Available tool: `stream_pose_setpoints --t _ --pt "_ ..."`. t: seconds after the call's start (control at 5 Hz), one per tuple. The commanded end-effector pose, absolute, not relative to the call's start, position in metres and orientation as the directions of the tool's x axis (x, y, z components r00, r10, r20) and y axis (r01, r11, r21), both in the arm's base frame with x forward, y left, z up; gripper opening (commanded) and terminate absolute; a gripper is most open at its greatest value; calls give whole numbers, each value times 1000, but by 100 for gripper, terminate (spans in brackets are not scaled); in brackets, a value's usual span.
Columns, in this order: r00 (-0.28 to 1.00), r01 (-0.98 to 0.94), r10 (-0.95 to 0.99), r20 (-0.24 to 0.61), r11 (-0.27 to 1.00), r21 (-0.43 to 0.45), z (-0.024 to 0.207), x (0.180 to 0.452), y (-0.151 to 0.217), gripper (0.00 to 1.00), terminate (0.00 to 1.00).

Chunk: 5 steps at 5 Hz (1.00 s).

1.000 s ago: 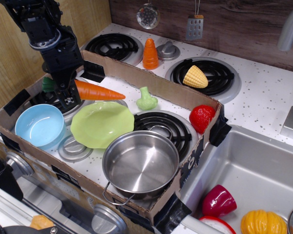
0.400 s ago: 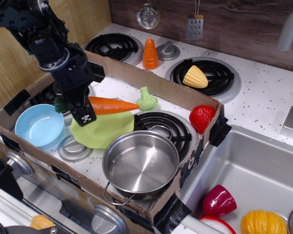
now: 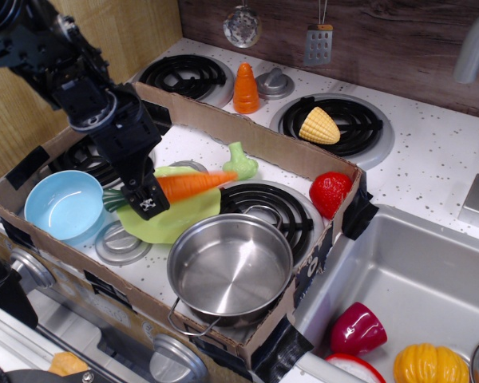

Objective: Put carrot on plate

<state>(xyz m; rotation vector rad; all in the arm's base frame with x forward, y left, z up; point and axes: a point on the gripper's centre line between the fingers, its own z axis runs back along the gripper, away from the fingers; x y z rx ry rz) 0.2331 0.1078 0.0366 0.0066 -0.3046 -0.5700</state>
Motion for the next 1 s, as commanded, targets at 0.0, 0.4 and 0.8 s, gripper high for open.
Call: stream_pose_setpoints --t 0.0,0.4,0.8 --pt "758 590 -617 210 787 183 75 253 116 100 0" --pt "729 619 -684 31 678 396 152 271 122 100 0" --pt "708 637 -703 72 679 365 172 272 115 100 0"
